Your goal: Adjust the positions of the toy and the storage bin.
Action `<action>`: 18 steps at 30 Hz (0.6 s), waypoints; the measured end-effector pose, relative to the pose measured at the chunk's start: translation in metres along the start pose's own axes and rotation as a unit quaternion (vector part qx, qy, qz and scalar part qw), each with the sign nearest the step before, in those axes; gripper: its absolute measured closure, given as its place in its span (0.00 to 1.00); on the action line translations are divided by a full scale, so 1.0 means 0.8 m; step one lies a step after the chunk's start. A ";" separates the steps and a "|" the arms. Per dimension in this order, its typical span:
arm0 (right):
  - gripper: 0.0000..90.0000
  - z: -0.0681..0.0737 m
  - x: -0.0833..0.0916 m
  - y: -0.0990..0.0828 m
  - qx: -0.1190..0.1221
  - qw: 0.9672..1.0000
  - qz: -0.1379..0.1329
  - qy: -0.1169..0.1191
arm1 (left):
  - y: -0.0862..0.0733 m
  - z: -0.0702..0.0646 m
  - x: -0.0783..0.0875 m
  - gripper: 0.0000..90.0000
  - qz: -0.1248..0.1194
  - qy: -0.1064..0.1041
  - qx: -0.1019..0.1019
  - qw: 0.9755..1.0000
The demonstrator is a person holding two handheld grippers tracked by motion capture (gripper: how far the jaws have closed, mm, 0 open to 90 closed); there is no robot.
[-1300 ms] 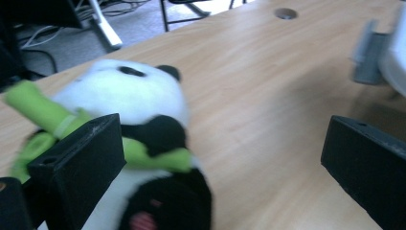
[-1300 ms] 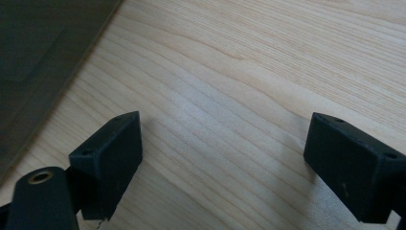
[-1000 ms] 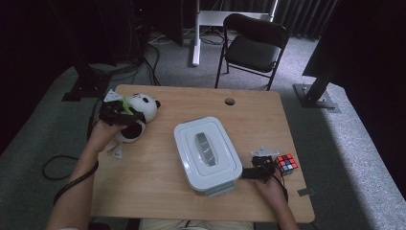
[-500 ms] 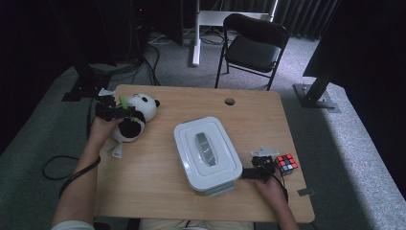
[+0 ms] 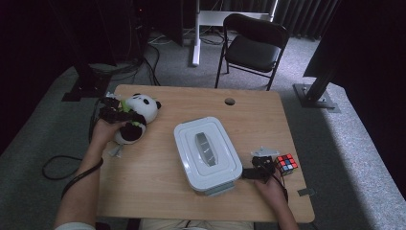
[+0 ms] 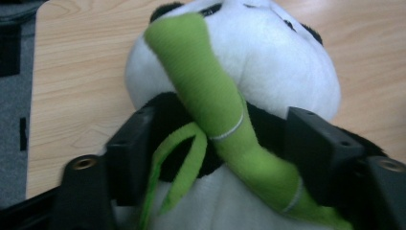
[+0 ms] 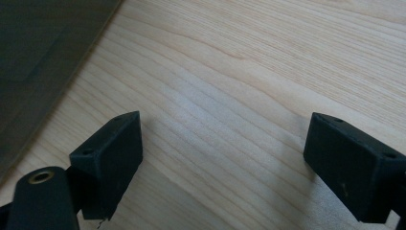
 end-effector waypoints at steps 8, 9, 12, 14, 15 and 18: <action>0.14 0.000 0.000 0.000 0.000 1.000 0.000 0.000 | -0.003 -0.009 0.014 0.73 -0.040 0.011 0.005 0.999; 0.14 0.000 0.000 0.000 0.000 1.000 0.000 0.000 | -0.003 -0.010 0.016 0.75 -0.042 0.010 0.003 0.999; 0.14 0.000 0.000 0.000 0.000 1.000 0.000 0.000 | 0.000 -0.020 0.025 0.76 -0.042 -0.009 -0.003 0.999; 0.14 0.000 0.000 0.000 0.000 1.000 0.000 0.000 | 0.000 -0.023 0.027 0.76 -0.045 -0.014 -0.005 0.999; 0.14 0.000 0.000 0.000 0.000 1.000 0.000 0.000 | 0.001 -0.030 0.031 0.76 -0.048 -0.027 -0.006 0.998; 0.14 0.000 0.000 0.000 0.000 1.000 0.000 0.000 | 0.002 -0.038 0.035 0.76 -0.051 -0.034 -0.015 0.998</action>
Point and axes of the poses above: each handheld gripper's, and its own axes: x roughly backward along the jaws, y roughly out of its top, z roughly to its left, the point moved 3 cm from there along -x, roughly forward along the jaws, and after that the axes turned 12 degrees about -x, right-handed, at the moved point
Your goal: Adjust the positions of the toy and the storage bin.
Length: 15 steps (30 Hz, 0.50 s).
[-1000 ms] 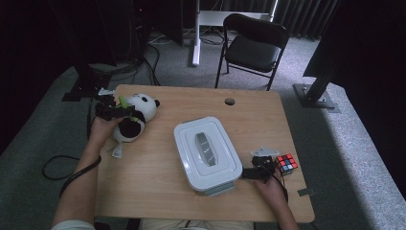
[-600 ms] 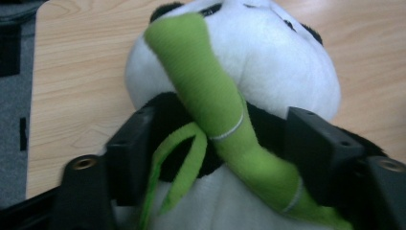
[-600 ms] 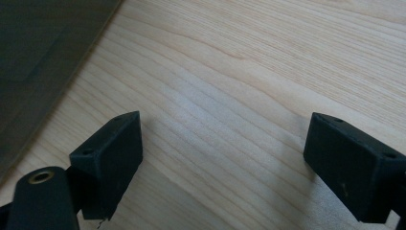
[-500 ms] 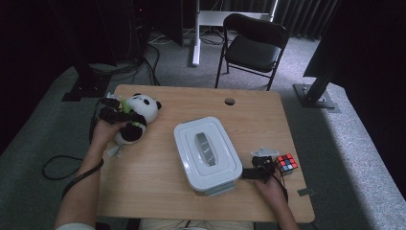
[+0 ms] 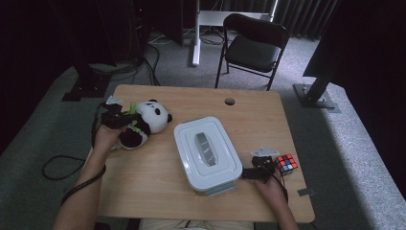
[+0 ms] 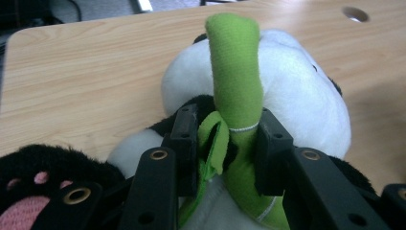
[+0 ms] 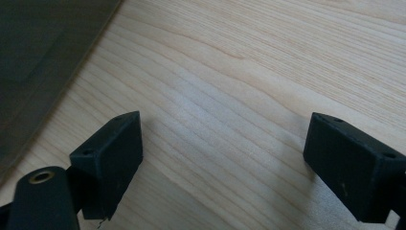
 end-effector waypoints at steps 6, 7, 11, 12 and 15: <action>0.14 0.000 0.000 0.000 0.000 1.000 0.000 0.000 | 0.003 -0.021 0.010 0.76 -0.010 -0.021 -0.020 1.000; 0.14 0.000 0.000 0.000 0.000 1.000 0.000 0.000 | 0.003 -0.023 0.012 0.76 -0.008 -0.026 -0.023 0.999; 0.15 0.000 0.000 0.000 -0.001 1.000 0.000 0.000 | 0.000 -0.034 0.018 0.76 -0.005 -0.032 -0.034 0.999; 0.15 0.000 0.000 0.000 -0.001 1.000 0.000 0.000 | -0.003 -0.038 0.021 0.76 -0.005 -0.041 -0.038 0.998; 0.15 0.000 0.000 0.000 -0.001 1.000 0.000 0.000 | -0.007 -0.043 0.024 0.76 -0.008 -0.055 -0.041 0.998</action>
Point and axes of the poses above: each handheld gripper's, and its own axes: x roughly backward along the jaws, y roughly out of its top, z roughly to its left, the point moved 3 cm from there along -x, roughly forward along the jaws, and after that the axes turned 12 degrees about -x, right-handed, at the moved point
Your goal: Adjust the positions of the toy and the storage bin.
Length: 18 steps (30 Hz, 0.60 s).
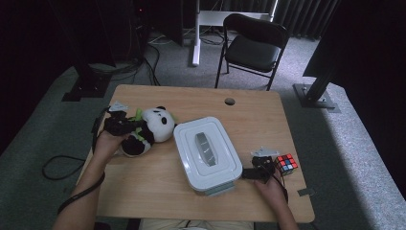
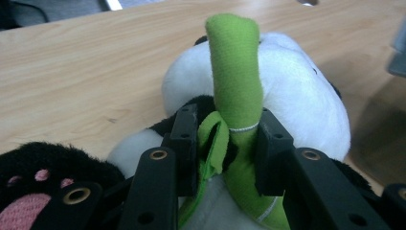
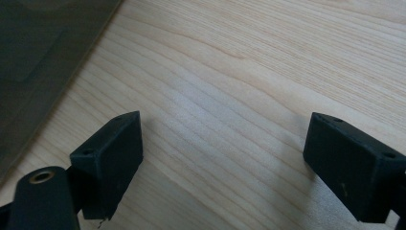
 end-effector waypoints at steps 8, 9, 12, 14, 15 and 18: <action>0.15 0.000 0.000 0.000 0.000 1.000 0.000 0.000 | -0.017 -0.016 -0.009 0.74 -0.006 -0.033 -0.003 0.999; 0.15 0.000 0.000 0.000 0.000 1.000 0.000 0.000 | -0.019 -0.015 -0.008 0.74 -0.009 -0.037 0.002 0.999; 0.15 0.000 0.000 0.000 0.000 1.000 0.000 0.000 | -0.019 -0.013 -0.008 0.68 -0.013 -0.043 0.012 0.999; 0.15 0.000 0.000 0.000 0.000 1.000 -0.001 0.000 | -0.019 -0.012 -0.008 0.59 -0.015 -0.046 0.012 0.999; 0.15 0.000 0.000 0.000 0.000 1.000 0.000 0.000 | -0.016 -0.011 -0.008 0.55 -0.016 -0.048 0.017 0.999; 0.15 0.000 0.000 0.000 0.000 1.000 0.000 0.000 | -0.012 -0.010 -0.006 0.42 -0.028 -0.053 0.026 0.998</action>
Point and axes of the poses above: each handheld gripper's, and its own axes: x roughly backward along the jaws, y roughly out of its top, z roughly to its left, the point moved 3 cm from there along -x, roughly forward along the jaws, and after that the axes turned 12 degrees about -x, right-handed, at the moved point
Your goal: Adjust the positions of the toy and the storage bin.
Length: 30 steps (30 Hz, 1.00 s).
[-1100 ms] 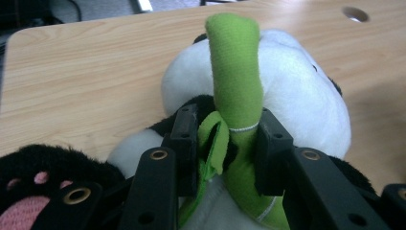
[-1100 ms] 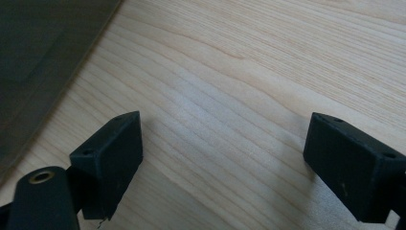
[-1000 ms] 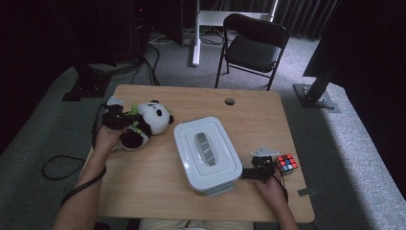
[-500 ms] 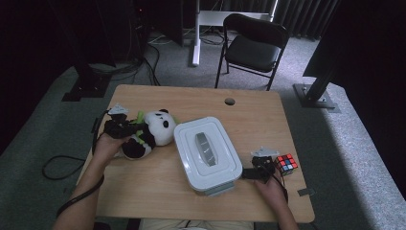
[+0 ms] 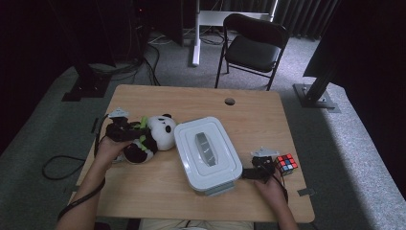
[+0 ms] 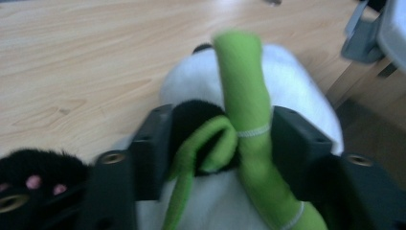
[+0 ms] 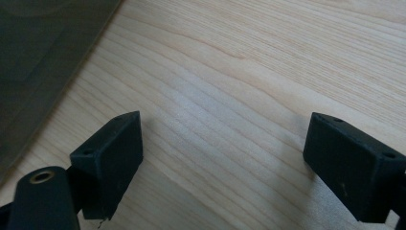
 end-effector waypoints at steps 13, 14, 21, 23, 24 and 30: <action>0.15 0.000 0.000 0.000 0.000 1.000 0.000 0.000 | 0.007 -0.014 0.007 0.01 0.017 0.009 -0.031 0.999; 0.15 0.000 0.000 0.000 0.000 1.000 0.000 0.000 | 0.008 -0.014 0.010 0.01 0.011 0.008 -0.034 0.999; 0.15 0.000 0.000 0.000 0.000 1.000 0.000 0.000 | 0.013 -0.035 0.022 0.01 -0.019 0.008 -0.062 0.998; 0.15 0.000 0.000 0.000 0.000 1.000 0.000 0.000 | 0.014 -0.037 0.023 0.01 -0.020 0.005 -0.065 0.998; 0.15 0.000 0.000 0.000 0.000 1.000 0.000 0.000 | 0.017 -0.044 0.028 0.01 -0.025 0.003 -0.074 0.997; 0.15 0.000 0.000 0.000 0.000 1.000 0.000 0.000 | 0.020 -0.075 0.035 0.01 -0.028 -0.011 -0.100 0.994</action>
Point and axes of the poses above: each handheld gripper's, and its own axes: x roughly backward along the jaws, y roughly out of its top, z roughly to its left, the point moved 3 cm from there along -x, roughly forward along the jaws, and after that the axes turned 12 degrees about -x, right-handed, at the moved point
